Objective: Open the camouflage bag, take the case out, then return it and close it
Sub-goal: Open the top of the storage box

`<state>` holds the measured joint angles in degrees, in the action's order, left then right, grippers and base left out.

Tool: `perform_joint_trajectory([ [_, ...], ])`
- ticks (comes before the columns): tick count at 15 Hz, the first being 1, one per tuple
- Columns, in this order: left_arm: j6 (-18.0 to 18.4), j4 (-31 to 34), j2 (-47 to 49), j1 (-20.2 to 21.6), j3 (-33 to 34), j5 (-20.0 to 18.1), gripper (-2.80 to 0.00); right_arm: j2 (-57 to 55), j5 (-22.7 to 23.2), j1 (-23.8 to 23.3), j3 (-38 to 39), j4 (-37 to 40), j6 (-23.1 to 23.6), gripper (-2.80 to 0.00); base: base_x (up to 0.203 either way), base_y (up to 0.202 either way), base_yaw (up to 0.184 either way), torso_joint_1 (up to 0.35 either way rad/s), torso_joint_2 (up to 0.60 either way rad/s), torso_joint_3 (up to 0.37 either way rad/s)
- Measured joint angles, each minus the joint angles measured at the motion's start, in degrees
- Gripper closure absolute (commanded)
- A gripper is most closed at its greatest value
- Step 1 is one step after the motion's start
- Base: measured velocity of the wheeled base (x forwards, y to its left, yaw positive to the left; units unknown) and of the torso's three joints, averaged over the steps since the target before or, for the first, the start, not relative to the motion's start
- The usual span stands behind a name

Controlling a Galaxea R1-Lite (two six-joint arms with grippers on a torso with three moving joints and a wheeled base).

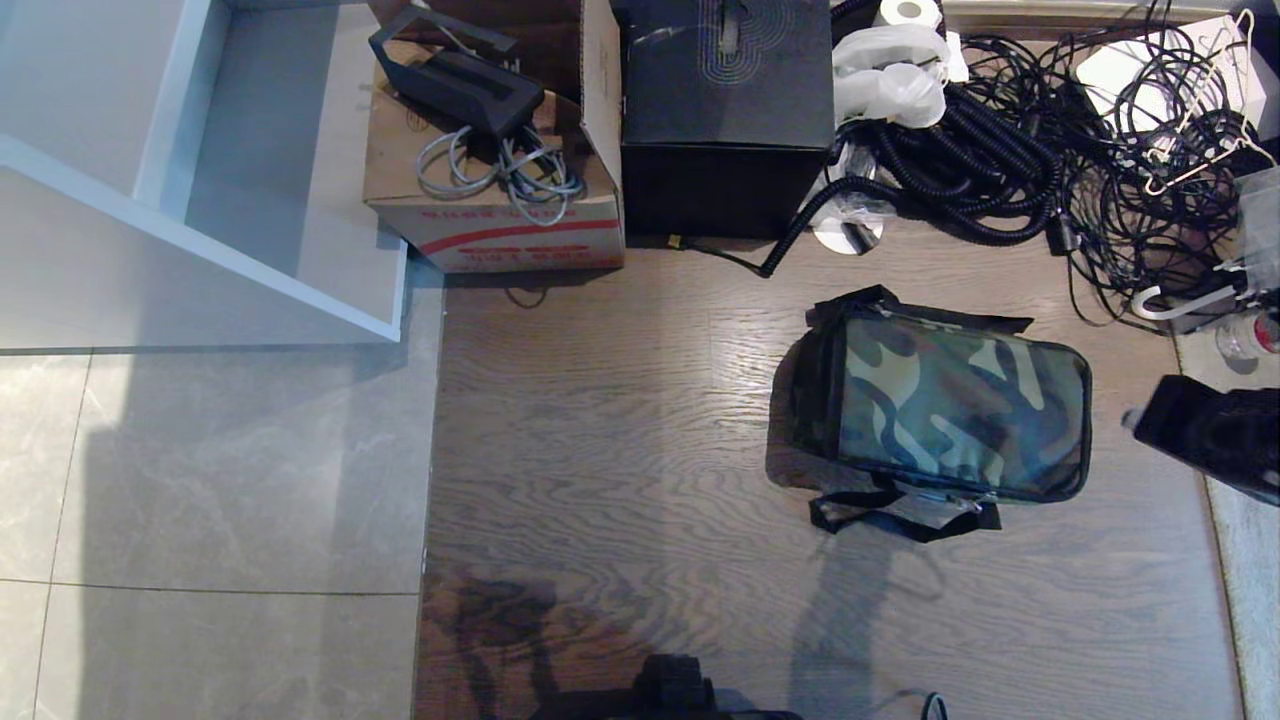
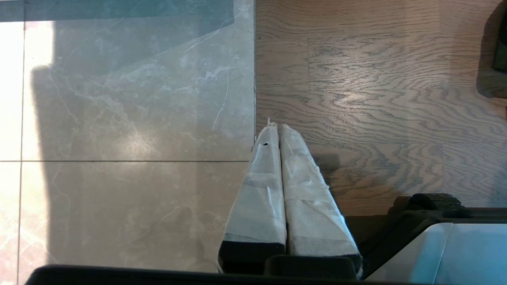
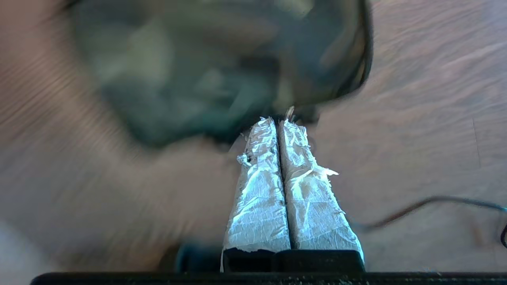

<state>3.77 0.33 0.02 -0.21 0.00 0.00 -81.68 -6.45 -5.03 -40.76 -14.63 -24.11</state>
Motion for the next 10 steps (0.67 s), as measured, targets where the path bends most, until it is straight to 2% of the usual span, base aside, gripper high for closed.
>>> perform_joint_trajectory([
  [3, -0.1, 0.0, 0.0, 0.0, 0.0, 0.0, 0.0, -19.0, -2.9, -7.1, -7.5, -10.1, 0.1, 0.0, 0.0, 0.0, 0.0, 0.0, 0.0, 0.0],
  [6, 0.0, 0.0, 0.0, 0.0, 0.0, 0.0, 0.0, -31.2, -4.6, -15.0, -16.1, -15.8, 1.2, 0.0, 0.0, 0.0, 0.0, 0.0, 0.0, 0.0],
  [8, -0.1, 0.0, 0.0, 0.0, 0.0, 0.0, 0.0, -35.5, -4.7, -17.7, -18.8, -16.5, 1.2, 0.0, 0.0, 0.0, 0.0, 0.0, 0.0, 0.0],
  [10, -0.1, 0.0, 0.0, 0.0, 0.0, 0.0, 0.0, -38.7, -4.4, -18.4, -19.4, -17.9, 0.2, 0.0, 0.0, 0.0, 0.0, 0.0, 0.0, 0.0],
])
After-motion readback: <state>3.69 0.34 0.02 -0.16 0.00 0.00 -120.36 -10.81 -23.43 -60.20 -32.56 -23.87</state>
